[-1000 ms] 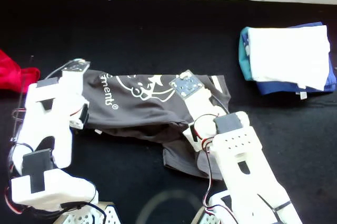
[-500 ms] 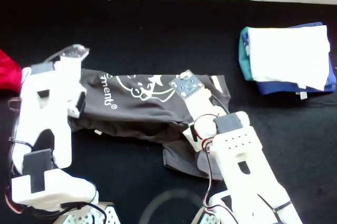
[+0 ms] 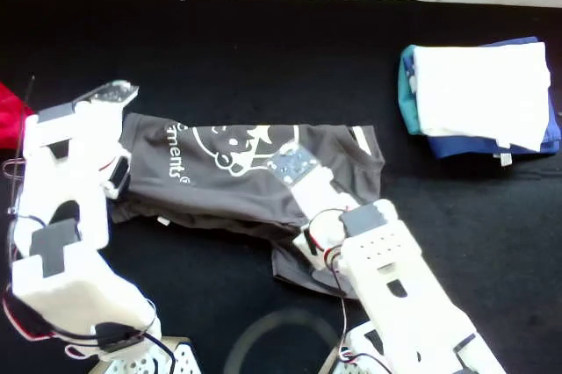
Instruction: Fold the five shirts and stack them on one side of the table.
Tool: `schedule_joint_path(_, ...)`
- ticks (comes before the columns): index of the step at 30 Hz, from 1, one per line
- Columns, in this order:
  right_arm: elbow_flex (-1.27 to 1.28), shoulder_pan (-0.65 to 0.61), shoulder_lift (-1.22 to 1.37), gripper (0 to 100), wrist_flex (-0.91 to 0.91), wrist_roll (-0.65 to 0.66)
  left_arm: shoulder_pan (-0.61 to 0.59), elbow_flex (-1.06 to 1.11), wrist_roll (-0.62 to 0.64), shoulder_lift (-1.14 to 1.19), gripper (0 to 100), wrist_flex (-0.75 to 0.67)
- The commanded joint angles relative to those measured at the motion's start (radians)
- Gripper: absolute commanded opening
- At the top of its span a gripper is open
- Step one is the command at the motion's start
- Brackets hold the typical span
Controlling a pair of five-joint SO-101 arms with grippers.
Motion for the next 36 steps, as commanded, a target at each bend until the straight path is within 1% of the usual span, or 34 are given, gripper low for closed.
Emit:
schedule_joint_path(1,0.008,-0.010,-0.027,0.5,-0.031,0.003,-0.015,-0.028,-0.023,0.025,1,-0.015)
schedule_joint_path(5,0.016,-0.012,-0.027,0.9,-0.031,0.003,0.012,-0.027,-0.021,0.022,1,-0.008)
schedule_joint_path(8,0.010,-0.012,-0.028,1.5,-0.007,0.003,0.005,-0.036,-0.021,0.021,7,-0.006)
schedule_joint_path(9,0.007,-0.013,-0.030,3.2,0.015,0.003,0.002,-0.044,-0.021,0.015,9,0.005)
schedule_joint_path(13,-0.070,-0.016,-0.039,10.7,0.096,0.003,-0.028,-0.105,-0.021,-0.053,15,0.124)
schedule_joint_path(15,-0.119,-0.016,-0.039,10.8,0.140,0.003,-0.038,-0.131,-0.021,-0.102,15,0.192)
schedule_joint_path(20,-0.245,-0.019,-0.039,10.8,0.246,0.003,-0.039,-0.131,-0.021,-0.203,15,0.304)
schedule_joint_path(22,-0.272,-0.050,-0.036,8.2,0.278,0.003,-0.036,-0.110,-0.025,-0.216,15,0.336)
schedule_joint_path(24,-0.268,-0.101,-0.030,0.9,0.291,0.003,-0.028,-0.058,-0.026,-0.213,11,0.316)
schedule_joint_path(26,-0.228,-0.166,-0.028,1.3,0.274,0.003,-0.016,0.015,-0.026,-0.211,2,0.267)
schedule_joint_path(27,-0.197,-0.194,-0.027,0.7,0.252,0.003,-0.012,0.054,-0.025,-0.217,0,0.238)
schedule_joint_path(29,-0.125,-0.228,-0.027,0.5,0.182,0.003,0.015,0.119,-0.021,-0.220,2,0.180)
schedule_joint_path(31,-0.058,-0.226,-0.027,0.5,0.110,0.003,0.041,0.168,-0.014,-0.219,2,0.130)
schedule_joint_path(33,-0.001,-0.225,-0.027,0.5,0.053,0.003,0.064,0.199,0.021,-0.213,2,0.080)
schedule_joint_path(36,0.056,-0.225,-0.027,0.5,-0.005,0.003,0.070,0.237,0.035,-0.211,2,-0.017)
